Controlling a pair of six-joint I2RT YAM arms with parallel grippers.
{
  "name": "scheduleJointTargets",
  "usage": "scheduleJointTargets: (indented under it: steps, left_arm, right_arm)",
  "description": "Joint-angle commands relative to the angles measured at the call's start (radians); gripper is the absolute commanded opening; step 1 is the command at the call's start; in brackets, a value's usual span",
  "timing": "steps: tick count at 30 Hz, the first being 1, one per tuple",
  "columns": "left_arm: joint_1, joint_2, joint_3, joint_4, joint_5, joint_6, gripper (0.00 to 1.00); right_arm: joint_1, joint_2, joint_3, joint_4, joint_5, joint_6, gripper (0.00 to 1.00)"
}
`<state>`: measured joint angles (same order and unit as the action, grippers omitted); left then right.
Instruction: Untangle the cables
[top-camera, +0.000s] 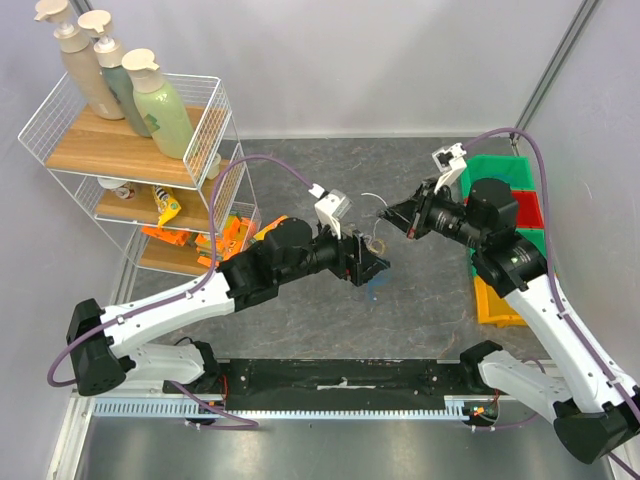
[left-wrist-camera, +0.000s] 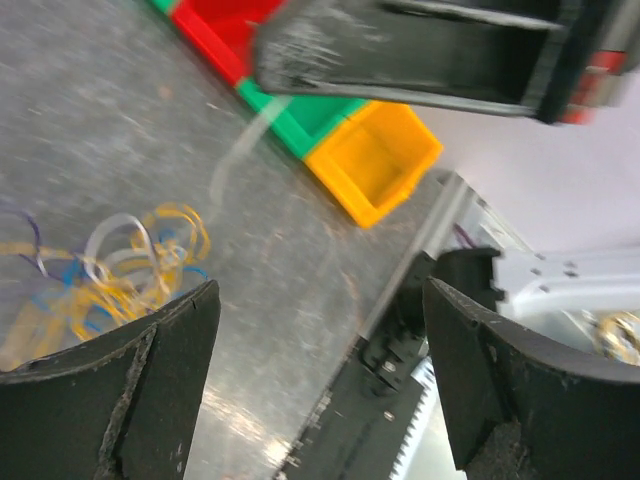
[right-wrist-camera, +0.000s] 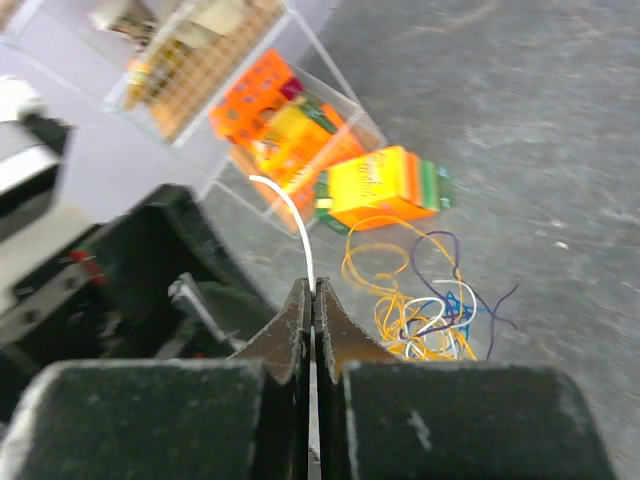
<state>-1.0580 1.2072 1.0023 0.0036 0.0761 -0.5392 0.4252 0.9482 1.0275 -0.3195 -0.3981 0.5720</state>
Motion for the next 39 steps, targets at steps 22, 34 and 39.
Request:
scheduleJointTargets:
  steps: [22,34,39]
  left_arm:
    - [0.001,-0.006,-0.321,0.093,-0.355,0.048,0.63]
    - [0.001,-0.092,-0.476,0.072,-0.369,0.012,0.66]
    - [0.003,-0.069,-0.522,0.098,-0.366,-0.014,0.66]
  right_arm:
    - [0.093,0.176,0.577,0.255,-0.157,0.292,0.0]
    - [0.093,0.287,0.953,0.086,0.016,0.111,0.0]
    - [0.093,0.331,1.192,0.034,0.097,0.052,0.0]
